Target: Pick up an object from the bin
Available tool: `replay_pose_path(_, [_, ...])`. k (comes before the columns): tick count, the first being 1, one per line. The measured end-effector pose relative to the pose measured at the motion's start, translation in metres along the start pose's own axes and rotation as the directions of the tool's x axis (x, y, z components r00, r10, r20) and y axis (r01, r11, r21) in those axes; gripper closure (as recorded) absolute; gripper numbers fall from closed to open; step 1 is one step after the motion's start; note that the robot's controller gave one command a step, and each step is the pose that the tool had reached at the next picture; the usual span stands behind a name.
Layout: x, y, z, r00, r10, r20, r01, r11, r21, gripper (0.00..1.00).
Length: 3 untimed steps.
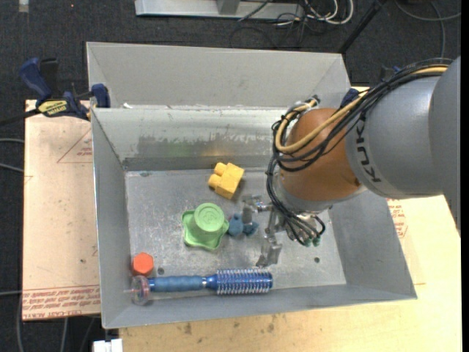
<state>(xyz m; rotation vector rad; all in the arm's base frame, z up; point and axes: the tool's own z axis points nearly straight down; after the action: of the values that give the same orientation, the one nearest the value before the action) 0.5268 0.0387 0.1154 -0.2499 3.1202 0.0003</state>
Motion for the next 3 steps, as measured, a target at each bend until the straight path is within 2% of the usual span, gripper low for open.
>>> replay_pose_path(1, [-0.047,-0.026,0.048,1.0,-0.005,-0.008,0.005,1.0,-0.001,0.0])
replay_pose_path(2, [-0.047,-0.024,0.045,1.0,-0.01,-0.008,0.01,1.0,-0.001,1.0])
replay_pose_path(3, [-0.035,-0.016,-0.18,1.0,-0.017,0.002,0.017,1.0,0.001,1.0])
